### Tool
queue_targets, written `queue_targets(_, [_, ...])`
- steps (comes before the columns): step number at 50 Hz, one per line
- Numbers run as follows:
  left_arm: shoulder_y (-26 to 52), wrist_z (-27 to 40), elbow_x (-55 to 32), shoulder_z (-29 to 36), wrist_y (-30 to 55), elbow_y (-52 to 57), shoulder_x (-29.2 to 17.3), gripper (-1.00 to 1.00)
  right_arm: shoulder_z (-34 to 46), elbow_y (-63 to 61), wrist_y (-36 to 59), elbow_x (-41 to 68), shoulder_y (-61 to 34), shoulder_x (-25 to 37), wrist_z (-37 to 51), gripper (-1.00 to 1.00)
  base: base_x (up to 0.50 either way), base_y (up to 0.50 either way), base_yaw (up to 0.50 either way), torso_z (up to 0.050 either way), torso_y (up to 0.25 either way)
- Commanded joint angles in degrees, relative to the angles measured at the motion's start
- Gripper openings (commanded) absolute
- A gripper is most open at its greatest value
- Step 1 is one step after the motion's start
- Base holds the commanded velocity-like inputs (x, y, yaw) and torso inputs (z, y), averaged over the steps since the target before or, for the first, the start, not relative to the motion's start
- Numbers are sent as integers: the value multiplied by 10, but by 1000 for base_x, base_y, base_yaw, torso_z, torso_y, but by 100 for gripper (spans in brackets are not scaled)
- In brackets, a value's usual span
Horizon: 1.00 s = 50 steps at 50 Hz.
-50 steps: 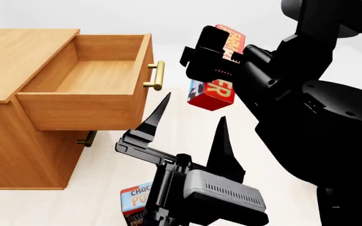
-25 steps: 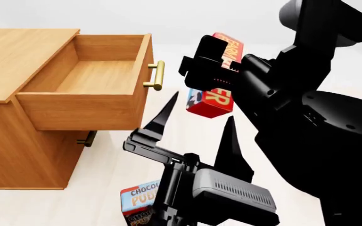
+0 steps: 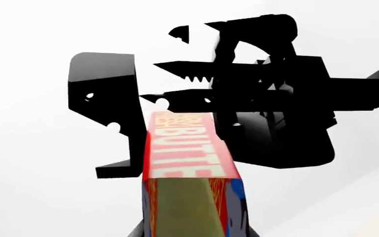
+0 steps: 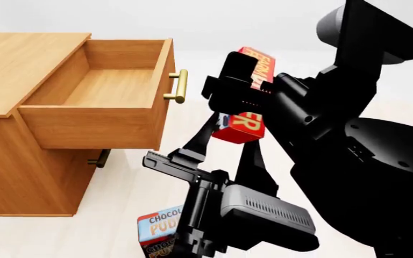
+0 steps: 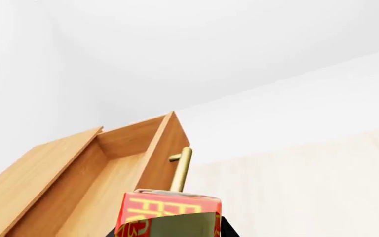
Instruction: Put the butter at the back in the top drawer of the cabinet and close it.
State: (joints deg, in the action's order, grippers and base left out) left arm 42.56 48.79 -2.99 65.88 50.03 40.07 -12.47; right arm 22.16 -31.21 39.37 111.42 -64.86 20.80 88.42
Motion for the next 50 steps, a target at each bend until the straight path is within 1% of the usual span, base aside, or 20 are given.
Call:
queue_targets(1, [-4,-5,-13,-4,-9,-4,-1,-100,4,-5,-12,0,-9,8,-9,-100,0,0,0,0,0])
queue_targets(18, [-7,-8,-22,-17,-8,0,-6,-100,17,-13,-31,7,-17,17,-11,-100,0,0,0,1,1])
queue_targets(19, [-7,-8,-23,-19,-7,0,-6,-100,17,-14,-31,9,-19,18,-13,100,0,0,0,0,0])
queue_targets(30, [-1,-14,-31,-35,-5,2,-14,-100,8,-36,-50,38,-35,43,-3,100,0,0,0,1,1])
queue_targets(36, [8,-19,-36,-50,6,10,-20,-100,7,-66,-68,54,-37,71,9,100,0,0,0,0,2])
queue_targets(42, [36,-34,-55,-100,37,32,-30,-100,-1,-125,-101,61,-8,129,6,100,0,0,0,0,0])
queue_targets(50, [79,-62,-91,-183,92,65,-46,-100,-30,-172,-107,35,67,186,-28,100,0,0,0,1,1])
